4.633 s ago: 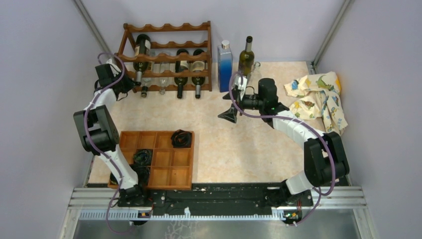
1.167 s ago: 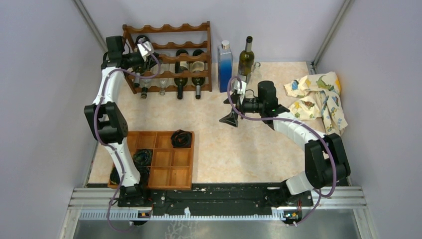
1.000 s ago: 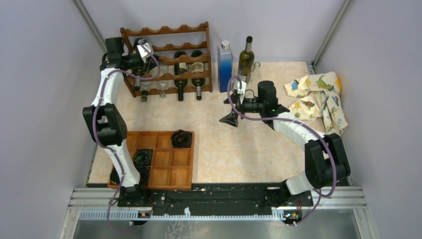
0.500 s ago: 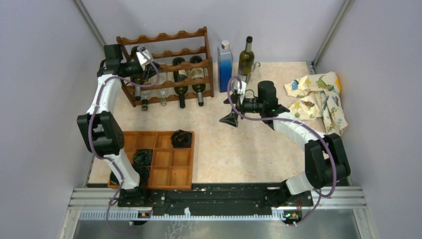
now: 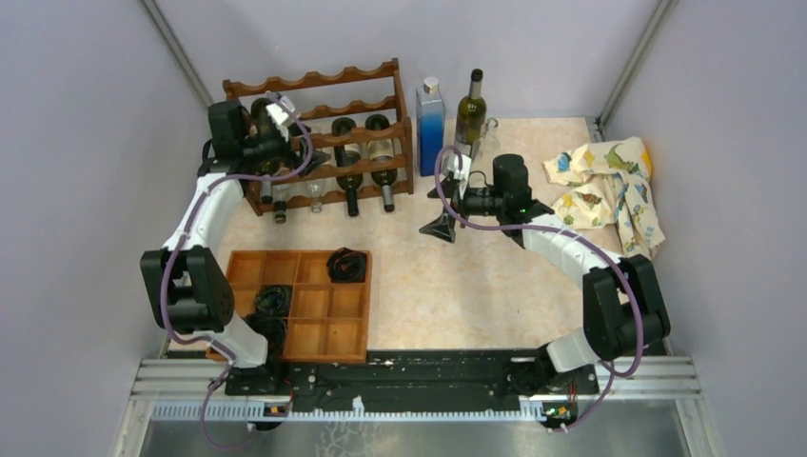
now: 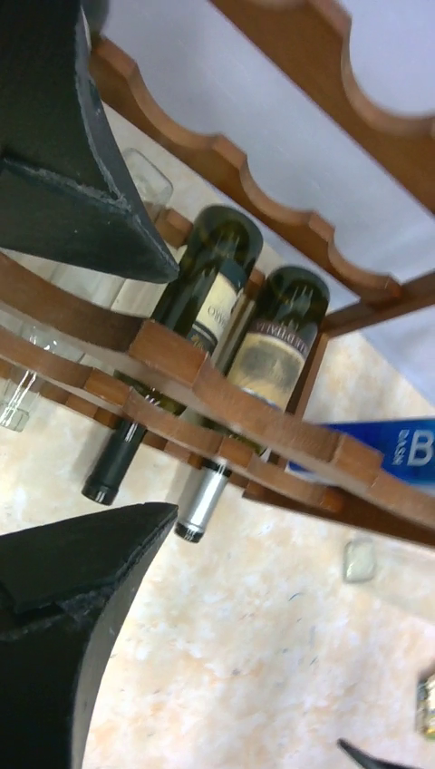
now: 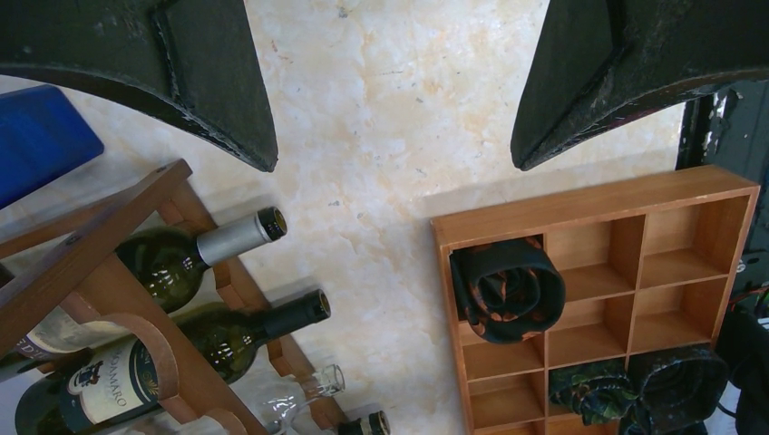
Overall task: Put the wine bottle on the wine rack
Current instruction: Move the wine rack to the center of the board.
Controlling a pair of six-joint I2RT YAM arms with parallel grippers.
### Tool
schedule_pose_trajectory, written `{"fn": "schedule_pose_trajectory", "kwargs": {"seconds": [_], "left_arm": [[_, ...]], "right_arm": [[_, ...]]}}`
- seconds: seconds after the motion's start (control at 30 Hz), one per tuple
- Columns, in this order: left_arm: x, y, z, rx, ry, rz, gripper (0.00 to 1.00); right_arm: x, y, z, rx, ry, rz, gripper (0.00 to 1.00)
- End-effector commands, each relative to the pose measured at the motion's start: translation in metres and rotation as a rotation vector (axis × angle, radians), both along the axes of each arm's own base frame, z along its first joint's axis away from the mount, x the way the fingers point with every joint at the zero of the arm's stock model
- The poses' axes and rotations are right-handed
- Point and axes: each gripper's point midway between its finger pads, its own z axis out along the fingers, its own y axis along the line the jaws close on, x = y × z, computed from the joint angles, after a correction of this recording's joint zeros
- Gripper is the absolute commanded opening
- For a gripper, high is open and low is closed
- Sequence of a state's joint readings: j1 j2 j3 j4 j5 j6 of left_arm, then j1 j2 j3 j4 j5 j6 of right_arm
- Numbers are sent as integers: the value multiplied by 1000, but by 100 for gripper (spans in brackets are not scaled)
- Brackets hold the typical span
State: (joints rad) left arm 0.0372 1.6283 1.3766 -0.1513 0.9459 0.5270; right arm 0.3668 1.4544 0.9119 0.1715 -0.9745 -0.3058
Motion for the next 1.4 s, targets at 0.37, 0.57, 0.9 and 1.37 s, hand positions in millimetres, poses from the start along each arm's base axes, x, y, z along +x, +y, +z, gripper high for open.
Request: {"fn": "schedule_pose_trajectory", "kwargs": {"seconds": [0.37,0.57,0.9,1.37], "left_arm": [[-65,56,100,-434,82,439,99],[-117,72,64,-559,166,662,87],[-161,133,-77,-590,430,1219,18],[-96,156,-143,-499,596,1318,6]], "right_arm": [[0,5,28,25,-108,28,98],[2,5,24,13,-104,27,98],[1,4,17,2,-91,27,98],[1,1,18,-4,-104,12,98]]}}
